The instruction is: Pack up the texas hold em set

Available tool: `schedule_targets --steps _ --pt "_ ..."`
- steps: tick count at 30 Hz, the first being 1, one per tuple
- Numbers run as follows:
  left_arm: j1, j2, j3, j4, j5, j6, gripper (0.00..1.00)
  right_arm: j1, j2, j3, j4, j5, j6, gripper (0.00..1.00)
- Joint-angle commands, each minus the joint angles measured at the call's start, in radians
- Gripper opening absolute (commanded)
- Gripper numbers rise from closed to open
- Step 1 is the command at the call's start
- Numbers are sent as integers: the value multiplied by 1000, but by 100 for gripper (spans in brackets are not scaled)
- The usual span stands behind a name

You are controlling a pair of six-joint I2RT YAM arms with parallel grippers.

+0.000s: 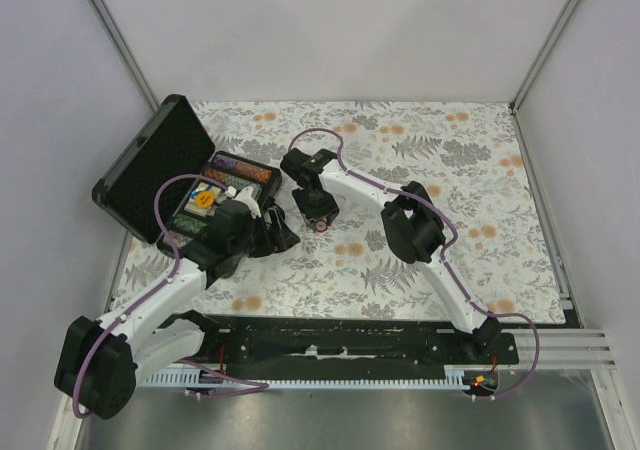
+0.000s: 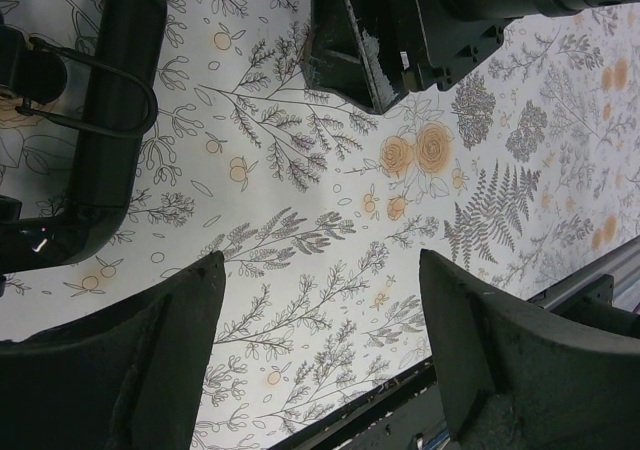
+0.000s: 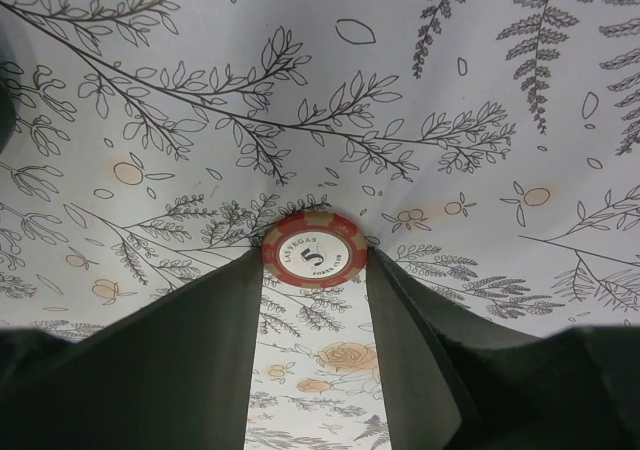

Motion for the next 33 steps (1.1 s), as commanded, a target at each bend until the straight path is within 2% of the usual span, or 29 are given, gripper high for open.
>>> schedule_targets --steps 1,5,13,24,33 --pt "-5 -23 -13 16 18 14 83 -5 132 -37 66 44 -56 56" --pt "-5 -35 -19 16 19 14 83 -5 129 -57 92 32 -74 57" --pt "-5 -38 -25 22 31 12 83 -5 93 -111 144 7 -68 43" --pt "-16 -31 -52 83 45 -9 83 -17 -108 -177 184 -43 42 47" --pt "-44 51 -47 186 32 -45 83 -34 -193 -211 177 -129 114 48"
